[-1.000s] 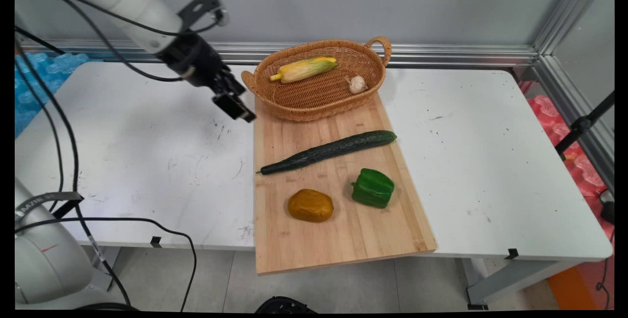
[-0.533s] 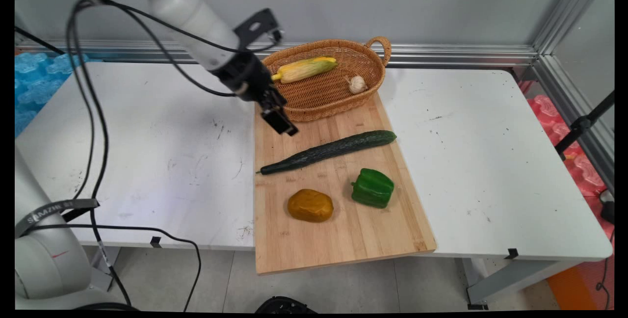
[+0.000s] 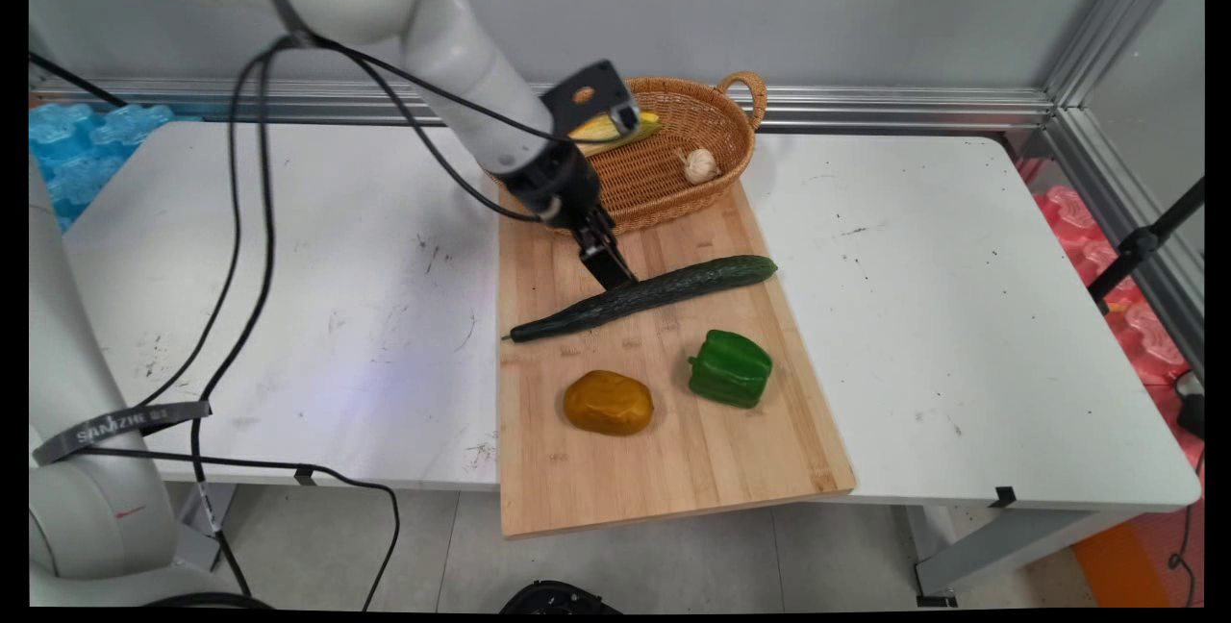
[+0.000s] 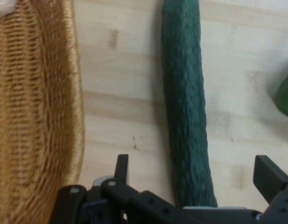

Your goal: Pick up the cucumber from the cutting board

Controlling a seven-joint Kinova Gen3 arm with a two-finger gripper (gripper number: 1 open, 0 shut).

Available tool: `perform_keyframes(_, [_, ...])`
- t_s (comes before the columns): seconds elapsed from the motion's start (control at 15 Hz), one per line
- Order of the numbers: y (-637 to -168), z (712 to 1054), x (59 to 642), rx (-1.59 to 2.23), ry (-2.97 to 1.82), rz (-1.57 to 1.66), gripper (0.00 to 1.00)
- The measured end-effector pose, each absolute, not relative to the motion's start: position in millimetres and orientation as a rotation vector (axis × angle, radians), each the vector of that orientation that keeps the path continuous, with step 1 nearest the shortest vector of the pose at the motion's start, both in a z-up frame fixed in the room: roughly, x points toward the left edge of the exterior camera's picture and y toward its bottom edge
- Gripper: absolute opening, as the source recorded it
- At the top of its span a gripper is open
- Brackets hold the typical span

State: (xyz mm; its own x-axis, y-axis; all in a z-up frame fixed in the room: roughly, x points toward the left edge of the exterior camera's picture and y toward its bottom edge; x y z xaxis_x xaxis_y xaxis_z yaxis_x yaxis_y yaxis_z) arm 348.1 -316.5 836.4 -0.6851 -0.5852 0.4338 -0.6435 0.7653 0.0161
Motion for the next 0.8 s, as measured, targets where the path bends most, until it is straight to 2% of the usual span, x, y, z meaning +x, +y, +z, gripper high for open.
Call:
perform_keyframes(0.67, [-334,800,309,0.914,-2.628,0.199,1.0])
perform_keyframes(0.73, [-334,799,307,0.91,-2.635,0.2,0.0])
perform_keyframes(0.8, [-335,798,306,0.908,-2.639,0.2,0.0])
